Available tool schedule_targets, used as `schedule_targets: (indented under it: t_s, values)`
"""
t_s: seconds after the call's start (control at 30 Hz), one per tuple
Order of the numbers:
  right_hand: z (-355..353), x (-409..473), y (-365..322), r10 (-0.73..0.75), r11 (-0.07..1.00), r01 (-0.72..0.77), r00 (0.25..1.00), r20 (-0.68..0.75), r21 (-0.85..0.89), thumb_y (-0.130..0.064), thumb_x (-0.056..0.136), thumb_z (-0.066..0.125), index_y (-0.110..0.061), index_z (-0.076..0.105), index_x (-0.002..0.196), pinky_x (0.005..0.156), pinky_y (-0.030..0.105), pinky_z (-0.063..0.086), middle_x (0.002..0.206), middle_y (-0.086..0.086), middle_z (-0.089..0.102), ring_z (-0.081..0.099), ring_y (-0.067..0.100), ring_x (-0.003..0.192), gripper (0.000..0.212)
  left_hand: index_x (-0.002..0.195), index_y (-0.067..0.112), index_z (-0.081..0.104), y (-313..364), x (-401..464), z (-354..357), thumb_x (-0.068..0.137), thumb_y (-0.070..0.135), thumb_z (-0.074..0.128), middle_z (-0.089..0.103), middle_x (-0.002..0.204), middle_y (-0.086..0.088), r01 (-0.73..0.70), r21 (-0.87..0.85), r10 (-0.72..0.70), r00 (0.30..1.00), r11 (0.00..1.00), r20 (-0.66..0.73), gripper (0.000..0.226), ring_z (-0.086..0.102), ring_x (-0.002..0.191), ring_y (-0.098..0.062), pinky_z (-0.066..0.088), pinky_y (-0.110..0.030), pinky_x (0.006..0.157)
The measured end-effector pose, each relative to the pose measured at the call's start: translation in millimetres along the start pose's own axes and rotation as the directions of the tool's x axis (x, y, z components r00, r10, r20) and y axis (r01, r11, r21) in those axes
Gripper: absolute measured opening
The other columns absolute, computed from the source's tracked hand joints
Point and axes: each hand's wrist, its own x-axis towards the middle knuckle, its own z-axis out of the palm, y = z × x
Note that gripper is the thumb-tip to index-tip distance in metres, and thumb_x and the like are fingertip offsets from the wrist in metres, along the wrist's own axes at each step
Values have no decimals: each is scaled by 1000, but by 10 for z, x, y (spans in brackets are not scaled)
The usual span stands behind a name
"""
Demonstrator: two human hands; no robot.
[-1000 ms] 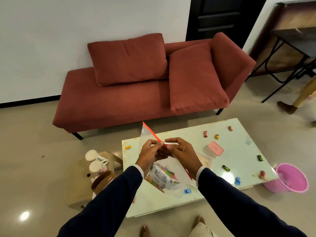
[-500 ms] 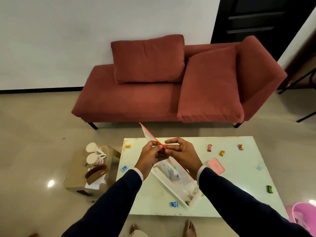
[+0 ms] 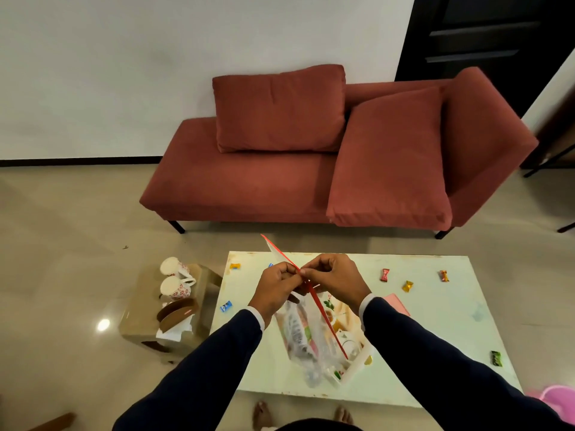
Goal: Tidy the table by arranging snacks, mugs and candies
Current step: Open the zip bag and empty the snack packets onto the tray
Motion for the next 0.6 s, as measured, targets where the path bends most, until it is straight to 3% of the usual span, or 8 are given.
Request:
schedule_targets:
  t_s: [0.2, 0.37, 0.47, 0.6]
  values:
    - [53, 84, -11, 73, 991, -78, 996, 47, 110, -14, 88, 74, 2, 74, 89, 71, 37, 64, 83, 16, 77, 77, 26, 72, 16, 92, 11, 67, -28, 74, -79, 92, 13, 65, 76, 83, -11, -81, 191, 86, 996, 978, -18, 3, 75, 76, -21, 63, -31, 69]
    - [126, 179, -9, 80, 991, -80, 997, 2, 105, -8, 91, 67, 2, 71, 88, 65, 32, 63, 80, 14, 76, 76, 24, 70, 12, 87, 5, 65, 50, 93, -149, 91, 12, 64, 76, 79, -12, -48, 189, 64, 994, 981, -83, 8, 72, 66, -13, 49, -12, 52]
    - [3, 320, 50, 104, 984, -89, 991, -88, 154, -4, 92, 63, 3, 64, 85, 63, 35, 63, 77, 16, 74, 73, 24, 66, 10, 81, 6, 58, 103, 141, -337, 91, 8, 57, 73, 72, -10, 14, 100, 3, 986, 995, -170, 11, 67, 53, -7, 45, -18, 48]
    - [-331, 509, 205, 126, 983, -93, 968, -216, 156, -4, 91, 58, -6, 58, 78, 61, 33, 58, 70, 10, 65, 63, 20, 61, 13, 84, 8, 54, 26, 249, -769, 90, 10, 56, 69, 70, -10, 96, 88, -66, 953, 991, -297, 6, 62, 54, -17, 41, -26, 56]
